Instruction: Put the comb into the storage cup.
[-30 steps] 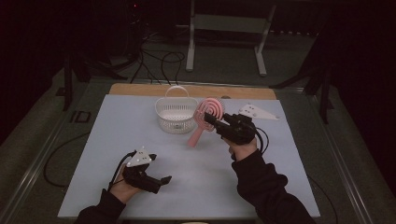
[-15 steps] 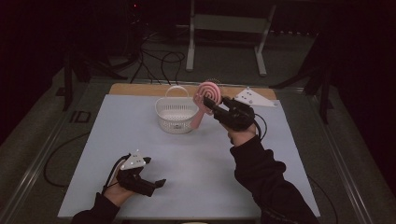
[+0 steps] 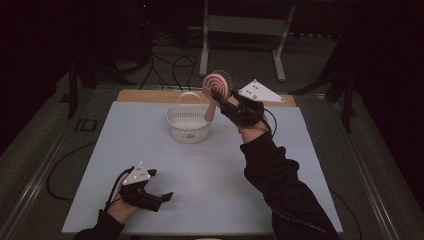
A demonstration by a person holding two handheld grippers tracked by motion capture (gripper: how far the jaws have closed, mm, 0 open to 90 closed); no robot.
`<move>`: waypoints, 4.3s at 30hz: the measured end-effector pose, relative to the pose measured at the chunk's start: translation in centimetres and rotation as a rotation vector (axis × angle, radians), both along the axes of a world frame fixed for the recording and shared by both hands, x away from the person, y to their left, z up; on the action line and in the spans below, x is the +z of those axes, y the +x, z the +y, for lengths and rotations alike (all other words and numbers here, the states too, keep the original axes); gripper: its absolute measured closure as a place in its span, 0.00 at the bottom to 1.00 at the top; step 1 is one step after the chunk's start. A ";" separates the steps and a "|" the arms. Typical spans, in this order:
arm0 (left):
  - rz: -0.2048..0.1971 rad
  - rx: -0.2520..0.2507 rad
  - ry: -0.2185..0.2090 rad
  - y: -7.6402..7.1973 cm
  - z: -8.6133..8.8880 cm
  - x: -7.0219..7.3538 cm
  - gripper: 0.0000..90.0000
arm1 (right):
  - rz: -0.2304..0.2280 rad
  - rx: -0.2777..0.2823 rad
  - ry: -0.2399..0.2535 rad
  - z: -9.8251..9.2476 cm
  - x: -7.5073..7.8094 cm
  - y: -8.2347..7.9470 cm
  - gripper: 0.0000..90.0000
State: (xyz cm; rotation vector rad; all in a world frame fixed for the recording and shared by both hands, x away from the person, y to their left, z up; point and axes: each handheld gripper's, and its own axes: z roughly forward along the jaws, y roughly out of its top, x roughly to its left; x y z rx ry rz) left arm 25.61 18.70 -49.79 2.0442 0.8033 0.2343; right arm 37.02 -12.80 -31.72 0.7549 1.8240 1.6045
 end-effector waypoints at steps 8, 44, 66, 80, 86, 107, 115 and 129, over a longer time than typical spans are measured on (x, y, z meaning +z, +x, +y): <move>-0.013 0.002 -0.001 -0.1 0.1 0.2 0.00 | -0.044 -0.015 -0.065 1.8 0.2 1.4 0.72; -0.024 -0.023 -0.007 -0.2 0.1 0.3 0.00 | -0.065 -0.013 -0.276 8.0 -5.2 4.5 0.72; -0.025 -0.032 -0.008 -0.2 0.1 0.4 0.00 | -0.030 -0.010 -0.331 9.3 -9.0 5.7 0.72; -0.021 -0.040 -0.008 -0.2 0.0 0.3 0.00 | -0.026 -0.018 -0.377 10.2 -10.6 6.1 0.72; -0.020 -0.040 -0.010 -0.2 0.0 0.3 0.00 | -0.043 -0.016 -0.405 10.7 -11.2 6.1 0.72; -0.019 -0.046 -0.006 -0.2 0.0 0.3 0.00 | -0.073 0.031 -0.443 12.4 -12.8 4.0 0.68; -0.018 -0.047 -0.005 -0.2 0.0 0.2 0.00 | -0.077 0.049 -0.450 12.7 -13.4 3.2 0.66; -0.019 -0.047 -0.006 -0.2 -0.1 0.2 0.00 | -0.055 0.083 -0.421 12.6 -13.1 3.1 0.55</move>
